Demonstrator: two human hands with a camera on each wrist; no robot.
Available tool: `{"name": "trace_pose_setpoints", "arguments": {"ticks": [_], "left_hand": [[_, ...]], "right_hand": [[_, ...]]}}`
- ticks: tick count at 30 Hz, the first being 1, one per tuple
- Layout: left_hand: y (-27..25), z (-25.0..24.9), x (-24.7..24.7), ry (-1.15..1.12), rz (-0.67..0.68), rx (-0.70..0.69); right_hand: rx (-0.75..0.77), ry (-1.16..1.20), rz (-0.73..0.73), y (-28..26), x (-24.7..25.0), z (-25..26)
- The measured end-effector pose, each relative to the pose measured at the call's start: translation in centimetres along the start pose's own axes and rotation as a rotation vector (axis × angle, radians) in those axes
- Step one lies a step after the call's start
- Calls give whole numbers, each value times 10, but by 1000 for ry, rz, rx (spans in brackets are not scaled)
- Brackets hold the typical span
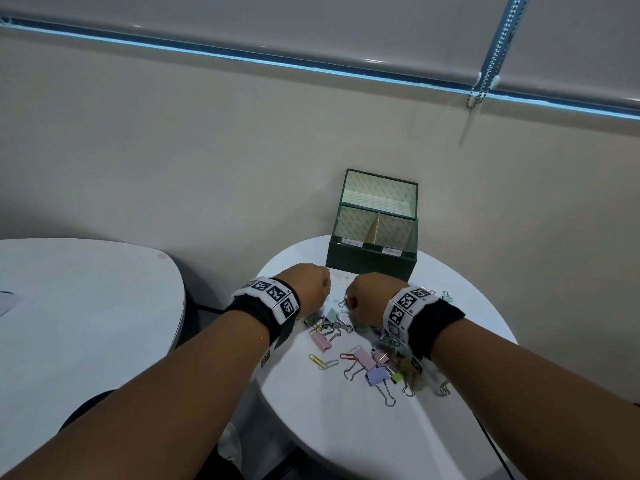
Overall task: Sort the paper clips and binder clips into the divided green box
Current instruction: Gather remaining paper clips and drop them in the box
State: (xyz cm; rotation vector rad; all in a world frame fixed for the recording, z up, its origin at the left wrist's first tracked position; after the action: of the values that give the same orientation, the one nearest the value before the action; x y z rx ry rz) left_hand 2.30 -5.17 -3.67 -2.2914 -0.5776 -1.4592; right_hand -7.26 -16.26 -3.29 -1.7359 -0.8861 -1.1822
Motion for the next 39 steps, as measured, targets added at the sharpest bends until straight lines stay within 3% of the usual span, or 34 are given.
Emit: {"name": "trace_pose_setpoints", "arguments": {"ticks": [4, 7, 9, 11, 13, 15, 16, 18, 23, 28, 33, 36, 39], "left_hand": [[-3, -2, 2, -12, 38, -5], [-10, -6, 8, -40, -28, 27], [-12, -5, 12, -63, -83, 45], [-13, 1, 15, -134, -131, 50], [-16, 9, 17, -201, -159, 57], [-21, 17, 18, -258, -148, 71], [-24, 20, 18, -283, -131, 81], [-29, 22, 20, -305, -126, 87], [-33, 25, 23, -546, -125, 107], [-36, 24, 23, -1180, -93, 187], [-40, 26, 25, -1682, -82, 337], [-40, 28, 23, -1740, -83, 466], [-37, 28, 23, -1429, -48, 479]], "right_hand": [[1, -10, 33, 3, -4, 3], [27, 27, 25, -4, 0, 2], [23, 191, -31, -10, 7, -5], [-17, 558, -95, -16, 14, -18], [-82, 1254, -62, -26, 12, -33], [-47, 1958, 19, -37, 7, -45], [-24, 2169, 34, -42, 5, -51], [-29, 2367, 40, -47, -1, -60], [-300, 2291, 55, -39, -3, -73], [-480, 2078, -32, -29, -1, -94], [-536, 2195, -162, -26, 14, -112], [-547, 2302, -235, -21, 22, -116], [-461, 2406, -275, -12, 28, -116]]}}
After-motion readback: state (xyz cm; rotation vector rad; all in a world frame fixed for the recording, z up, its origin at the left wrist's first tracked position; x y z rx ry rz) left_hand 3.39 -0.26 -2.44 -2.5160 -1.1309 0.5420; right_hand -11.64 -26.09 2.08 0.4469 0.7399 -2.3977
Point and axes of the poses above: each hand's wrist, its own y-axis towards the middle knuckle, its own x-axis out of the back of the hand, z = x × y, the point moved 2 cm from there along y, towards the middle knuckle, and after that the axes turned 7 degrees about -y, right-handed, at the moved point
